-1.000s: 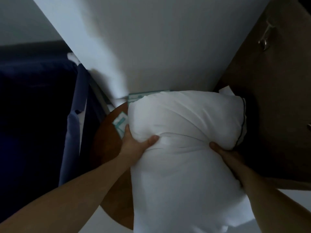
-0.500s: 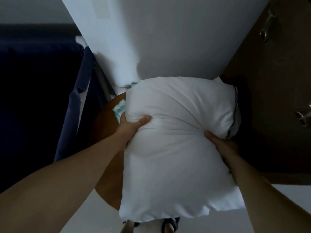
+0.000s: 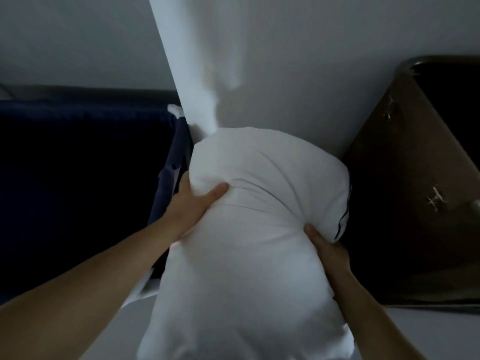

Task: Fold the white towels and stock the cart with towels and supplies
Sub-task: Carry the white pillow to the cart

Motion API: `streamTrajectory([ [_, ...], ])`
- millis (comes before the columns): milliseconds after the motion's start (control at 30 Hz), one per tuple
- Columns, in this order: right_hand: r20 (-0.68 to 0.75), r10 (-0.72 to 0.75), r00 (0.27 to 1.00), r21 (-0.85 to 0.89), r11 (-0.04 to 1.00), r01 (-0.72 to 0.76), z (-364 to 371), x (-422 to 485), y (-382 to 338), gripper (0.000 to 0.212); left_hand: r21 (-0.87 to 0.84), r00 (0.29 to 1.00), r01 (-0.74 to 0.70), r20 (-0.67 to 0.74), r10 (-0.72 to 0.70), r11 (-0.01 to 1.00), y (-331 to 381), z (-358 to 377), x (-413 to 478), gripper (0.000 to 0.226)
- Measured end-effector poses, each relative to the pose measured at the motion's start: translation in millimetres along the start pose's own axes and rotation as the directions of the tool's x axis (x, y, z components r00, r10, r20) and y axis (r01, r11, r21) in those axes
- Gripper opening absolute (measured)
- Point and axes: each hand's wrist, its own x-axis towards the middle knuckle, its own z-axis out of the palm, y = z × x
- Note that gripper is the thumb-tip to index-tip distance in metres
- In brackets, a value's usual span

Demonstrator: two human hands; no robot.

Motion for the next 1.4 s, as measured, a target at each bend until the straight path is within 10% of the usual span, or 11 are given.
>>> streamTrajectory([
  [167, -0.096, 0.113, 0.989, -0.247, 0.96, -0.134, 27, 9, 31, 0.124, 0.705, 0.988, -0.151, 0.13, 0.083, 0.693, -36, 68, -12, 0.106],
  [233, -0.221, -0.127, 0.967, -0.549, 0.836, -0.016, 38, 3, 20, 0.109, 0.768, 0.978, -0.208, 0.148, 0.148, 0.606, -48, 82, -8, 0.101],
  [333, 0.05, -0.599, 0.799, -0.755, 0.502, 0.423, 54, -21, -8, 0.088, 0.802, 0.916, -0.358, 0.203, 0.344, 0.478, -50, 89, 2, 0.09],
  [467, 0.319, -0.47, 0.823, -0.873, 0.192, 0.448, 60, 8, 4, 0.087, 0.812, 0.875, -0.431, 0.27, 0.403, 0.392, -51, 103, 4, 0.087],
  [1100, 0.329, -0.484, 0.811, -0.703, 0.448, 0.552, 58, 128, 94, 0.086, 0.805, 0.844, -0.458, 0.261, 0.468, 0.377, -95, 176, 61, 0.082],
  [1267, 0.023, -0.422, 0.906, -0.71, 0.631, 0.312, 45, 100, 78, 0.123, 0.684, 0.848, -0.433, 0.089, 0.523, 0.587, -77, 131, 44, 0.073],
  [1400, -0.173, -0.098, 0.98, -0.519, 0.854, -0.006, 30, 98, 76, 0.152, 0.582, 0.98, -0.063, -0.12, 0.162, 0.811, -83, 76, 50, 0.096],
])
